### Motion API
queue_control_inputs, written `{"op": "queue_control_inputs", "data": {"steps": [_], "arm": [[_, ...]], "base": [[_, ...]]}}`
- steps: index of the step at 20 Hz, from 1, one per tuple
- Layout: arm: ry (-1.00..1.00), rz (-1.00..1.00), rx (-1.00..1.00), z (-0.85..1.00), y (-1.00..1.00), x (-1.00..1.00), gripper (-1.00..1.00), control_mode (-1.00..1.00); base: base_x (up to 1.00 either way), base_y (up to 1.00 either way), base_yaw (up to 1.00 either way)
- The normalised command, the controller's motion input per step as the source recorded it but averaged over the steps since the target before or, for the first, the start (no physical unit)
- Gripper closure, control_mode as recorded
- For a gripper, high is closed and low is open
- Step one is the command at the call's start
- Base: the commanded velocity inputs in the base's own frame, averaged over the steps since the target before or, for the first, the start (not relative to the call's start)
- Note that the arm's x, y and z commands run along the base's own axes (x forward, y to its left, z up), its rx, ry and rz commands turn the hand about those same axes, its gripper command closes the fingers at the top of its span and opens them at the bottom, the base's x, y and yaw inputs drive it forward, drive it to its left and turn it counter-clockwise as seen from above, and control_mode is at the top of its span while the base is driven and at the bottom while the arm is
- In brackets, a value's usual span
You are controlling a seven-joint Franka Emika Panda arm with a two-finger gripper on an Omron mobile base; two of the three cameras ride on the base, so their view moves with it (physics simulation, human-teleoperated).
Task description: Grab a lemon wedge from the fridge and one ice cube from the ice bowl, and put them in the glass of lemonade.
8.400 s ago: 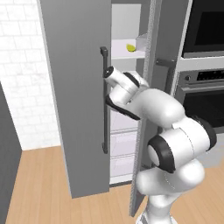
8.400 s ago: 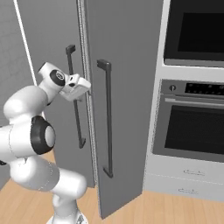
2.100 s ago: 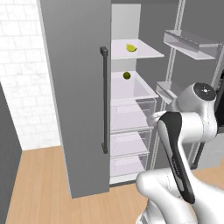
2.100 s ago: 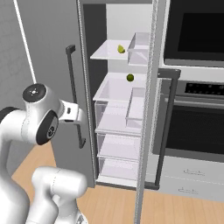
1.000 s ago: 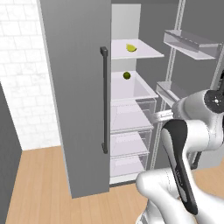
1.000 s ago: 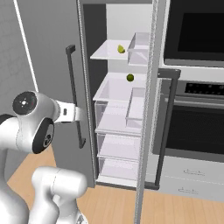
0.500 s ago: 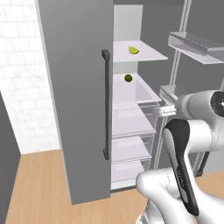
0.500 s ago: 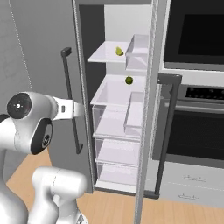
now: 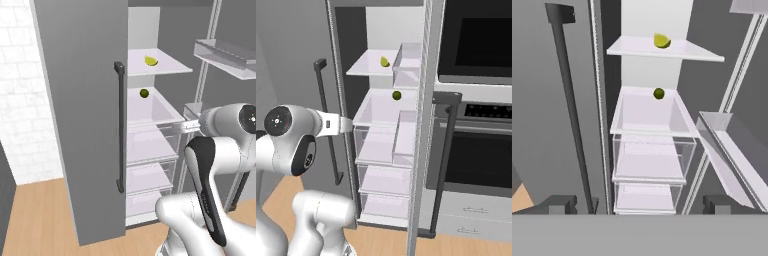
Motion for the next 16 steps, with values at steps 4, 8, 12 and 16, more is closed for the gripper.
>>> {"op": "queue_control_inputs", "data": {"steps": [4, 8, 12, 16], "arm": [[0.0, 0.0, 0.0, 0.0, 0.0, 0.0, -1.0, 1.0], [0.0, 0.0, 0.0, 0.0, 0.0, 0.0, -1.0, 1.0], [0.0, 0.0, 0.0, 0.0, 0.0, 0.0, -1.0, 1.0], [0.0, 0.0, 0.0, 0.0, 0.0, 0.0, -1.0, 1.0]], "base": [[0.34, 0.0, -0.25], [0.58, 0.02, -0.22], [0.74, 0.0, -0.16], [0.68, 0.0, -0.16]]}}
